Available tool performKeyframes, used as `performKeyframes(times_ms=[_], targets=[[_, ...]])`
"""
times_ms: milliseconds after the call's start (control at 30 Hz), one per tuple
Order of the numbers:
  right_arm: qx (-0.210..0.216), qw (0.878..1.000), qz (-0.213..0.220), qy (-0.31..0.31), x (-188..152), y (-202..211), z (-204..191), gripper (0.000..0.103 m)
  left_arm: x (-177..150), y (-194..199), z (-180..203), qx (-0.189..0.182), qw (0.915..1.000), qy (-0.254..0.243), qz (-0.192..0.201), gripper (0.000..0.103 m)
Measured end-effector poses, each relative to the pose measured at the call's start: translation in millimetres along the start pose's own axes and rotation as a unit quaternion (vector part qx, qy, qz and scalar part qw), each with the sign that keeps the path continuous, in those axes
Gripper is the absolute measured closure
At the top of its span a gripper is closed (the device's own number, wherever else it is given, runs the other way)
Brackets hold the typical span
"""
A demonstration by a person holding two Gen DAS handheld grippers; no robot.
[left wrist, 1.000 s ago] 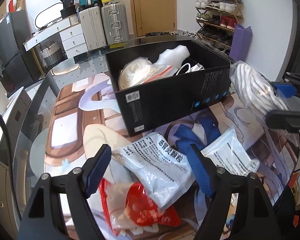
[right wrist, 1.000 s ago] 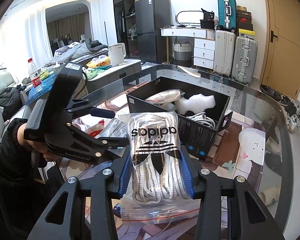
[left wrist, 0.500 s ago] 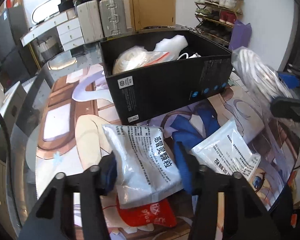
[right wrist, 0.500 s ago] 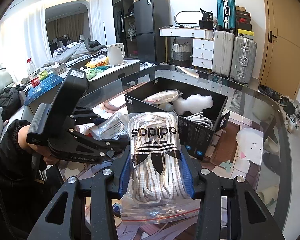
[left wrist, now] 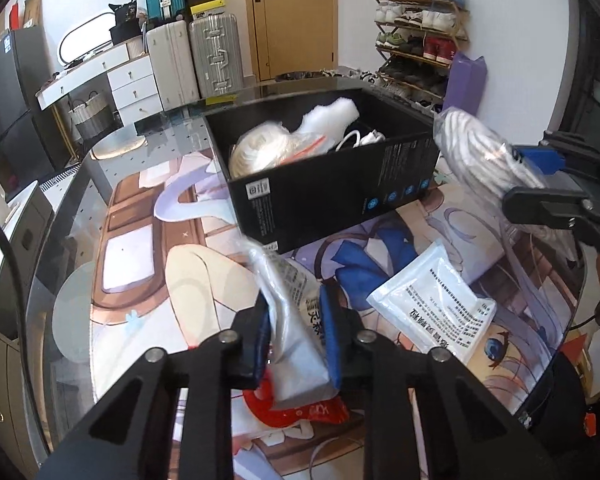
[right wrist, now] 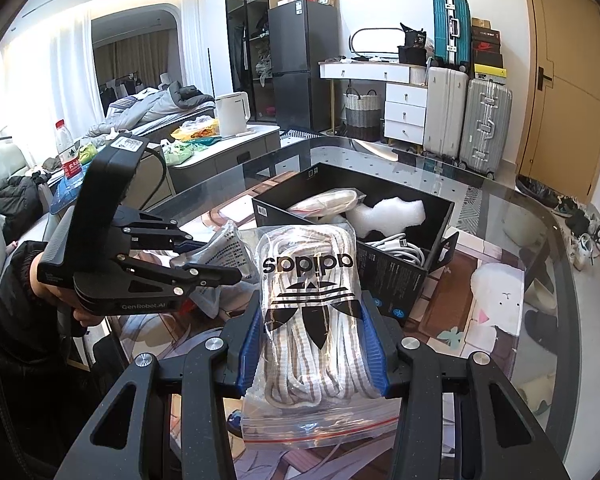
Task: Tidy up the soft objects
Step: 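Lift the adidas bag with the right tool while the left tool grasps the silver printed packet, then carry the silver packet with the left tool while the right tool carries the adidas bag over the box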
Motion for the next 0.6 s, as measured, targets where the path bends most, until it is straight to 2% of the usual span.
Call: performKeyframes(times_ms=[67, 333, 467, 600], targets=[[0.000, 1.000, 0.002, -0.001, 1, 1, 1, 0.058, 1, 5, 0, -0.002, 1.0000, -0.001, 0.006, 0.091], [-0.001, 1.000, 0.000, 0.001, 0, -1, -1, 0.058, -2, -3, -3, -0.007, 1.0000, 0.000, 0.001, 0.092], [0.000, 1.000, 0.000, 0.001, 0, -1, -1, 0.058, -2, 4, -3, -0.012, 0.9998, -0.001, 0.018, 0.099], [-0.002, 1.000, 0.005, -0.002, 1, 1, 1, 0.058, 0, 14, -1, -0.014, 0.9993, -0.004, 0.033, 0.100]])
Point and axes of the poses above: each gripper's, at about its wrist camera, not at the fingertips, and y roughly against the way its jaws point, z to its right, x to its top, the point moved 2 cm from there along -y, roughly the way its jaws point, and after that the axes turned 4 degrees about -z, right-handed, at the moved point
